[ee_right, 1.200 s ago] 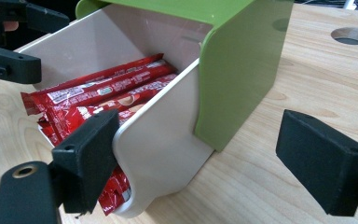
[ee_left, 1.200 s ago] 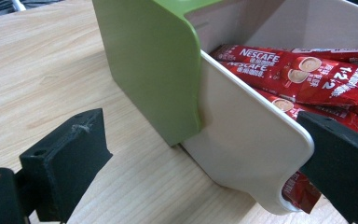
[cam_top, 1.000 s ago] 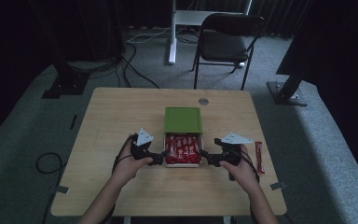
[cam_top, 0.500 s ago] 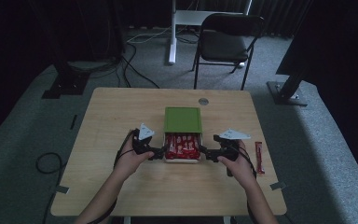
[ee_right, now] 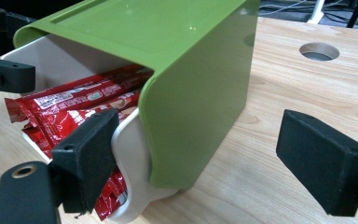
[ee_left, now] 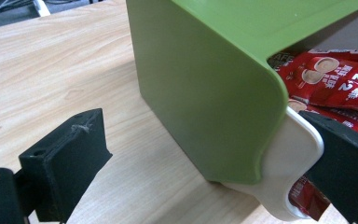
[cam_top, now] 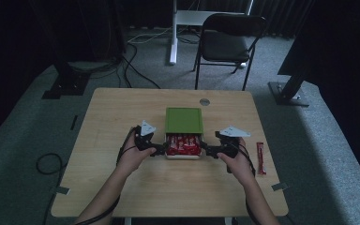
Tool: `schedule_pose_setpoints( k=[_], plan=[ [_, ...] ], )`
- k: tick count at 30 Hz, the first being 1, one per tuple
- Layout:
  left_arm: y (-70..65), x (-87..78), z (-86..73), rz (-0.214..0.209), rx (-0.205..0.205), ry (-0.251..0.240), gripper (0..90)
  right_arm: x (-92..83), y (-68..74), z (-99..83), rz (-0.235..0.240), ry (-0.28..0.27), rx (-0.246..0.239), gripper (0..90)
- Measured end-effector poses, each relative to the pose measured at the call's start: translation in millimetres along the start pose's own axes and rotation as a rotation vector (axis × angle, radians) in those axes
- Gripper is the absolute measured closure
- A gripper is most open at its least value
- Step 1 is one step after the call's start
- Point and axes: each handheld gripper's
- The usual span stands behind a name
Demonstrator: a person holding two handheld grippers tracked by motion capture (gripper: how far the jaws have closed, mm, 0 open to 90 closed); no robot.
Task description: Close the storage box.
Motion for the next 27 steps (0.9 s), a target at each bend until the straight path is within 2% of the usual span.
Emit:
schedule_pose_setpoints(
  k=[9, 22, 27],
  plan=[
    [3.4, 8.9, 0.7, 0.026, 0.007, 0.015, 4.9, 6.0, -1.1, 6.2, -0.030, 0.015, -0.005, 13.4],
    [9.8, 13.0, 3.6, 0.028, -0.012, 0.013, 4.9, 11.9, -2.2, 9.4, -0.055, 0.015, 0.013, 13.5],
    [10.3, 13.6, 4.8, 0.030, -0.014, 0.017, 4.9, 12.9, -2.6, 10.3, -0.054, 0.015, 0.007, 13.3]
  ],
)
Point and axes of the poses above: each handheld gripper's, and its own axes: x roughly forward along the jaws, z roughly out of its top, y roughly to its left, and after that the axes turned 12 degrees about -z, right-handed
